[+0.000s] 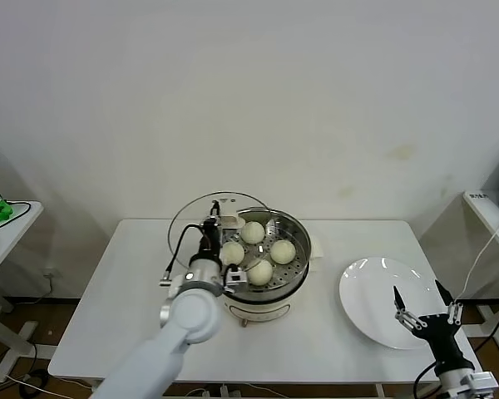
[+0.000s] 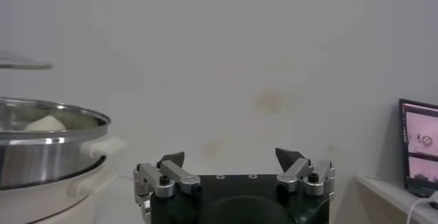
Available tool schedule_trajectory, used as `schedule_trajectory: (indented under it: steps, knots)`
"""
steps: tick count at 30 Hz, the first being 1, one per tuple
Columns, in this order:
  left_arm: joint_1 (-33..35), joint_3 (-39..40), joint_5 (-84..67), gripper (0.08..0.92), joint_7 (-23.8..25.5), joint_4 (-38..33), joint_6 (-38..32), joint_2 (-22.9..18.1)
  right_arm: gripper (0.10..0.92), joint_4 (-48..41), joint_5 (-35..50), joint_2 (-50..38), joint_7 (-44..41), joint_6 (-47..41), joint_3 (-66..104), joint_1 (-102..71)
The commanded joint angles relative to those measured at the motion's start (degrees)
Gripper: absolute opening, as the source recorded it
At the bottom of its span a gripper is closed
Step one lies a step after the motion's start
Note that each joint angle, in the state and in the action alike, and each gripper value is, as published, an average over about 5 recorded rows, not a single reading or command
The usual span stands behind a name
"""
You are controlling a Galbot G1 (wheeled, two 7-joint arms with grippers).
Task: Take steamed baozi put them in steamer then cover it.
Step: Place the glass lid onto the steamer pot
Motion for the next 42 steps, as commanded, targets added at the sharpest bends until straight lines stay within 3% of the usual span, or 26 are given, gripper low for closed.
schedule_trajectory:
  steps: [1, 12, 42]
  knots:
    - [-1.64, 3.98, 4.83, 0.134, 3.73, 1.97, 0.49, -5.68, 0.823, -0.11, -0.31, 0.10, 0.05, -0.02, -0.25, 0.05]
    - [-1.20, 4.99, 5.66, 0.134, 3.15, 4.62, 0.37, -9.48, 0.823, 0.15, 0.14, 0.06, 0.00, -0.14, -0.87, -0.11]
    - [-0.11, 4.64, 7.80, 0.134, 1.06, 8.47, -1.12, -11.75, 0.823, 0.41, 2.02, -0.77, -0.31, -0.55, -1.57, -0.59]
